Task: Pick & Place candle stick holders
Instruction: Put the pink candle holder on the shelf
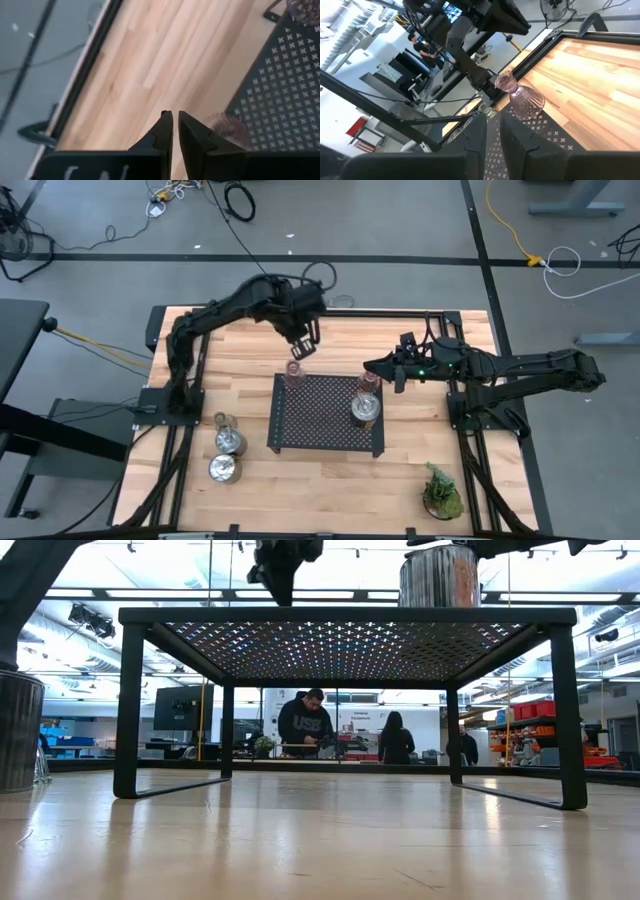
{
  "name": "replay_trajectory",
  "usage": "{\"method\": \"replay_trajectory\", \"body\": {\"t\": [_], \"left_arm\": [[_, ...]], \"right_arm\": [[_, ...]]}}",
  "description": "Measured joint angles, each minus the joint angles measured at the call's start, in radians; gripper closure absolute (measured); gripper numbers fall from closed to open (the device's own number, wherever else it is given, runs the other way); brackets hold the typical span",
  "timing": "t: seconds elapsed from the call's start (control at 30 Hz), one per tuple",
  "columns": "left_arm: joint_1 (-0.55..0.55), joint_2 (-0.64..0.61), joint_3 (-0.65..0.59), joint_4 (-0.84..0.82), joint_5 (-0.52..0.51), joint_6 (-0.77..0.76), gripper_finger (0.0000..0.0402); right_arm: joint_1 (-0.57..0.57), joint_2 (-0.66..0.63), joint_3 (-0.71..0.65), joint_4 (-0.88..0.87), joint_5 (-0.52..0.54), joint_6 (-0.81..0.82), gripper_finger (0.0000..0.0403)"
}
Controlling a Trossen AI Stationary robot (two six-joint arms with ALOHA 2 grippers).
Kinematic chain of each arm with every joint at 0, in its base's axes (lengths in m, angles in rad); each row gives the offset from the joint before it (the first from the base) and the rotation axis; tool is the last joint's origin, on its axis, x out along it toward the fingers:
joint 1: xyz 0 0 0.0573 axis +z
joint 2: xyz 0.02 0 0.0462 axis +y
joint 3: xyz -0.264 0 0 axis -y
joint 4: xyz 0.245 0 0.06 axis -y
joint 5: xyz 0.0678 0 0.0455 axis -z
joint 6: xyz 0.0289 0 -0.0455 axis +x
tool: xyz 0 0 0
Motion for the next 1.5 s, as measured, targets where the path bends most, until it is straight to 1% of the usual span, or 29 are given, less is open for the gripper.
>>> {"method": "replay_trajectory", "body": {"t": [0.13,0.17,0.4,0.5,0.6,0.9,1.3,1.5], "left_arm": [[0.035,-0.047,-0.112,-0.001,0.087,-0.045,0.0380],[0.035,-0.057,-0.143,-0.001,0.093,-0.052,0.0382],[0.028,-0.163,-0.382,0.002,0.079,-0.085,0.0385],[0.027,-0.196,-0.459,0.042,0.107,-0.097,0.0385],[0.017,-0.227,-0.513,0.129,0.119,-0.097,0.0385],[-0.028,-0.229,-0.554,0.190,0.150,-0.124,0.0385],[-0.070,-0.228,-0.554,0.269,0.214,-0.156,0.0385],[-0.088,-0.228,-0.554,0.357,0.245,-0.182,0.0385]], "right_arm": [[0.000,0.000,0.000,-0.001,-0.003,0.003,0.0351],[0.000,0.000,0.000,-0.001,-0.002,0.001,0.0351],[0.000,0.000,0.000,0.000,0.013,-0.009,0.0351],[0.000,0.000,0.000,0.001,0.032,-0.012,0.0351],[-0.003,0.000,0.000,0.000,0.032,-0.016,0.0351],[-0.014,0.000,0.000,0.001,0.032,-0.019,0.0351],[-0.015,0.000,0.000,0.002,0.032,-0.030,0.0351],[-0.014,0.000,0.000,0.002,0.032,-0.031,0.0351]]}}
